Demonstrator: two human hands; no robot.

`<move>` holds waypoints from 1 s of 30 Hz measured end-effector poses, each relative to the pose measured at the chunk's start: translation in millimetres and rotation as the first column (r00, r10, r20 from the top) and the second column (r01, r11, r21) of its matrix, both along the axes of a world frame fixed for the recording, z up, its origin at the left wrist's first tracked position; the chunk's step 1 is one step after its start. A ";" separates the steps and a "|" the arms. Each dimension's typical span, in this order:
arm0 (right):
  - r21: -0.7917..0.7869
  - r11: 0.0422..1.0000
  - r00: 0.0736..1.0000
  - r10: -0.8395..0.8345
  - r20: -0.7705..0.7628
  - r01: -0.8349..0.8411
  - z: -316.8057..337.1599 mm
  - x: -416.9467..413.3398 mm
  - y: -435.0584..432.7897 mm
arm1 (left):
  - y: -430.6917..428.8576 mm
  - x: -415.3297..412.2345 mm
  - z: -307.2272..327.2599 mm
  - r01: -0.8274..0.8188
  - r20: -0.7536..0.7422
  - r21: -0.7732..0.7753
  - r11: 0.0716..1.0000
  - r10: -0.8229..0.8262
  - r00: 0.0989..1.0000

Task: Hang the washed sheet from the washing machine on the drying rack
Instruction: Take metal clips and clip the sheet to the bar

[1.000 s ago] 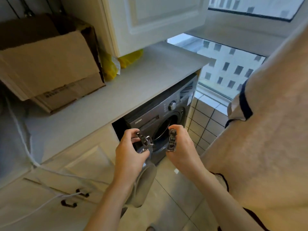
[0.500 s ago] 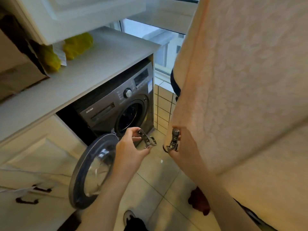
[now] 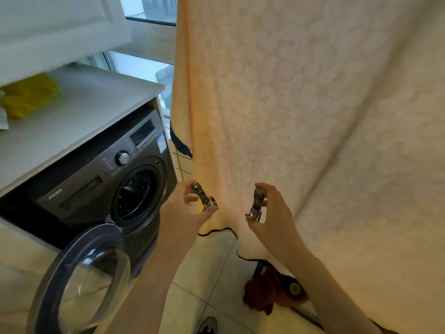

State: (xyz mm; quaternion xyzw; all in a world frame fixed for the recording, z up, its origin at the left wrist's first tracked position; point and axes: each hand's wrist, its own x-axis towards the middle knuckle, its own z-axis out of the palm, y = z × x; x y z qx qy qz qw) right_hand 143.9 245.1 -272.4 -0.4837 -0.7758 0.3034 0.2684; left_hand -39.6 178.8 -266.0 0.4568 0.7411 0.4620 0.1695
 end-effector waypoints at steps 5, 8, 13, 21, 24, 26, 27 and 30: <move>0.104 0.993 0.998 -0.059 0.017 0.057 31.3 11.9 22.7 | 39.9 -0.2 32.8 0.092 -0.037 0.073 0.993 -0.089 0.995; 0.207 0.974 0.991 -0.109 0.071 0.093 61.0 13.5 38.0 | 65.9 -5.4 58.3 0.151 -0.068 0.122 0.981 -0.143 0.987; 0.412 0.908 0.972 -0.166 0.168 0.084 122.0 10.2 63.3 | 103.0 -16.6 107.6 0.236 -0.116 0.220 0.947 -0.214 0.970; 0.727 0.687 0.921 -0.281 0.268 -0.002 222.1 4.3 103.6 | 138.9 -30.2 201.1 0.377 -0.264 0.378 0.846 -0.291 0.919; 0.794 0.604 0.889 -0.324 0.323 -0.068 255.3 -0.4 117.7 | 148.6 -34.8 233.2 0.421 -0.313 0.415 0.807 -0.308 0.898; 0.822 0.557 0.873 -0.335 0.355 -0.121 276.5 -3.1 126.2 | 154.8 -37.8 252.7 0.448 -0.347 0.426 0.786 -0.316 0.883; 0.830 0.539 0.868 -0.334 0.368 -0.145 286.9 -4.0 130.9 | 157.7 -39.0 261.8 0.455 -0.364 0.436 0.777 -0.310 0.878; 0.812 0.545 0.836 -0.333 0.437 -0.208 312.1 -7.7 146.9 | 165.4 -41.5 286.2 0.459 -0.409 0.477 0.750 -0.273 0.871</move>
